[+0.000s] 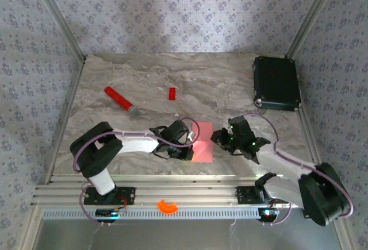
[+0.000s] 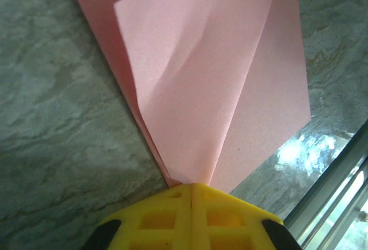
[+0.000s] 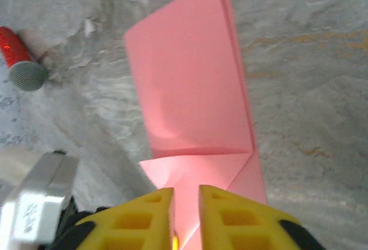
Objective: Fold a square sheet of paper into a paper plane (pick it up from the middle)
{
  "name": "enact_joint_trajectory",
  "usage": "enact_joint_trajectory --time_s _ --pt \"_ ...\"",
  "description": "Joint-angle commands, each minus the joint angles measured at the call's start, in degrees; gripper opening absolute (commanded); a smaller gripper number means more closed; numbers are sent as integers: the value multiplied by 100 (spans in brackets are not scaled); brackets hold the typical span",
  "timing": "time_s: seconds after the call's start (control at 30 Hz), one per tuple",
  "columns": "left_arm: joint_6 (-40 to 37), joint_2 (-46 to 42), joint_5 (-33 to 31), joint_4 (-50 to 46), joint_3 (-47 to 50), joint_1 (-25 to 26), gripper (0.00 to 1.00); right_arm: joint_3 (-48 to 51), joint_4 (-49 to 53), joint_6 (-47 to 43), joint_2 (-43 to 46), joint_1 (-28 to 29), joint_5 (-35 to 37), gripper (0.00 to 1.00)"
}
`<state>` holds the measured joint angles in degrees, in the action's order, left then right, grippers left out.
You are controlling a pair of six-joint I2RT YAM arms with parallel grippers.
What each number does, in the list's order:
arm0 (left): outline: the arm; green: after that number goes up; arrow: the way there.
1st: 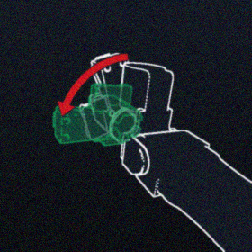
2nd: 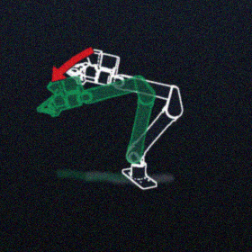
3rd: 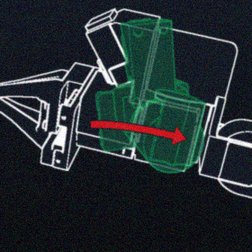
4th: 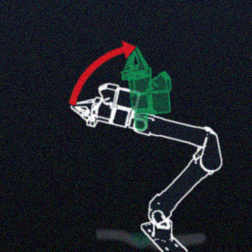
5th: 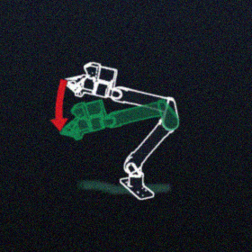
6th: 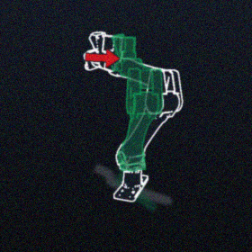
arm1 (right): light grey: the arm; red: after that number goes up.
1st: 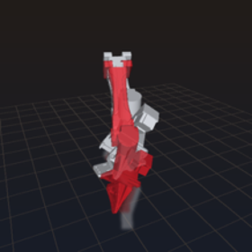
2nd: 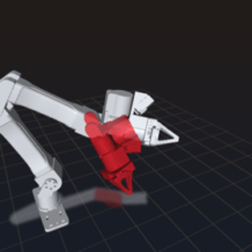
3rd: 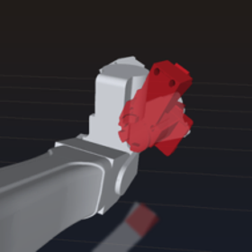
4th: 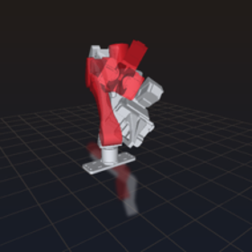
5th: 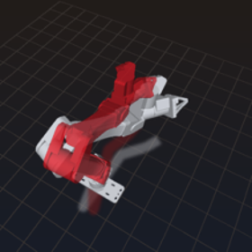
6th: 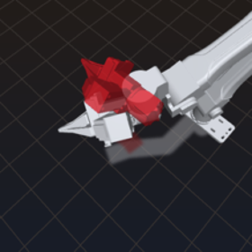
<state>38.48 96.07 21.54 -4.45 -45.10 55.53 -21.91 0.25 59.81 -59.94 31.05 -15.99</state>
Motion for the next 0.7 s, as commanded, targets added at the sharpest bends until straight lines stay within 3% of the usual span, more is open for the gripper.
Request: enact_joint_trajectory --time_s 0.0,0.17,0.4,0.67 --pt "-106 -366 -370 -854 -313 28 0 172 618 215 480 295 325 26" --pt "-380 -579 -490 -1136 -888 -172 3 260 768 725 689 1012 692 36" --pt "-643 193 24 -1172 -1411 -519 2 6 1078 1081 196 1741 1065 43" --pt "-587 443 70 -1087 -1252 -517 2 -152 1049 1144 -150 1916 1150 46"
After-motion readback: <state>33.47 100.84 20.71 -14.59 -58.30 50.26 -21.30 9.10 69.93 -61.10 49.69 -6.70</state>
